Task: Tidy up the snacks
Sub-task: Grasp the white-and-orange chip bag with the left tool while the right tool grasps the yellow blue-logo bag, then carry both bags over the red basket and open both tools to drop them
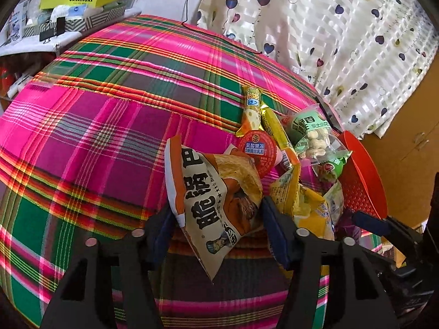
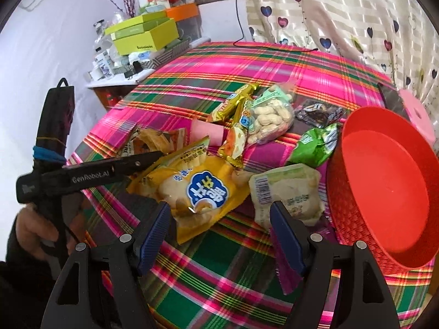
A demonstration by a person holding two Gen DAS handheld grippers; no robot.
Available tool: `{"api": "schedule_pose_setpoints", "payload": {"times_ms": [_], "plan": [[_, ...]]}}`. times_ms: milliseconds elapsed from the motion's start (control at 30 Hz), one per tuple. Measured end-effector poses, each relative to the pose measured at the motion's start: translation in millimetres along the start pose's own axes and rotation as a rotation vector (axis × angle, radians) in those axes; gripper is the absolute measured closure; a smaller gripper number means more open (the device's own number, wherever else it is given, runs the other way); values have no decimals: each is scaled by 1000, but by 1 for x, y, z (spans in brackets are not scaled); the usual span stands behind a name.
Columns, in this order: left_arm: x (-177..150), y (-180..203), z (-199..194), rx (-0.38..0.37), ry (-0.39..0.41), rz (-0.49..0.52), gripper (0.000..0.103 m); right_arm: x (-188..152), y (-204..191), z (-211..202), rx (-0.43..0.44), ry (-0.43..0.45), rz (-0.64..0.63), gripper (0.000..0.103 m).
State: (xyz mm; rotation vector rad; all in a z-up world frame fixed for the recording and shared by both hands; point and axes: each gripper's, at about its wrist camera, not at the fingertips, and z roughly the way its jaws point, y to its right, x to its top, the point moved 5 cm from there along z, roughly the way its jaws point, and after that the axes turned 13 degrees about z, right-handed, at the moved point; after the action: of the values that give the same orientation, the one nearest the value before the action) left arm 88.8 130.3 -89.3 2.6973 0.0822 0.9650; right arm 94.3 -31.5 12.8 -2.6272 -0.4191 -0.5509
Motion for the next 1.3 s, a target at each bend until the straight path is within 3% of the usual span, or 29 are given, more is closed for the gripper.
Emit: {"api": "schedule_pose_setpoints", "payload": {"times_ms": [167, 433, 767, 933, 1033, 1200, 1300], "plan": [[-4, -3, -11, 2, 35, 15, 52, 3, 3, 3, 64, -23, 106, 28], [-9, -20, -31, 36, 100, 20, 54, 5, 0, 18, 157, -94, 276, 28], [-14, -27, -34, 22, 114, 45, 54, 18, 10, 45, 219, -143, 527, 28], [-15, -21, -33, 10, 113, 67, 54, 20, 3, 58, 170, -181, 509, 28], [-14, -20, -33, 11, 108, 72, 54, 22, 0, 58, 159, -177, 484, 44], [-14, -15, -36, 35, 104, 78, 54, 25, -7, 49, 154, -144, 417, 58], [-14, -9, -41, 50, 104, 87, 54, 24, -9, 41, 176, -125, 387, 61]]}}
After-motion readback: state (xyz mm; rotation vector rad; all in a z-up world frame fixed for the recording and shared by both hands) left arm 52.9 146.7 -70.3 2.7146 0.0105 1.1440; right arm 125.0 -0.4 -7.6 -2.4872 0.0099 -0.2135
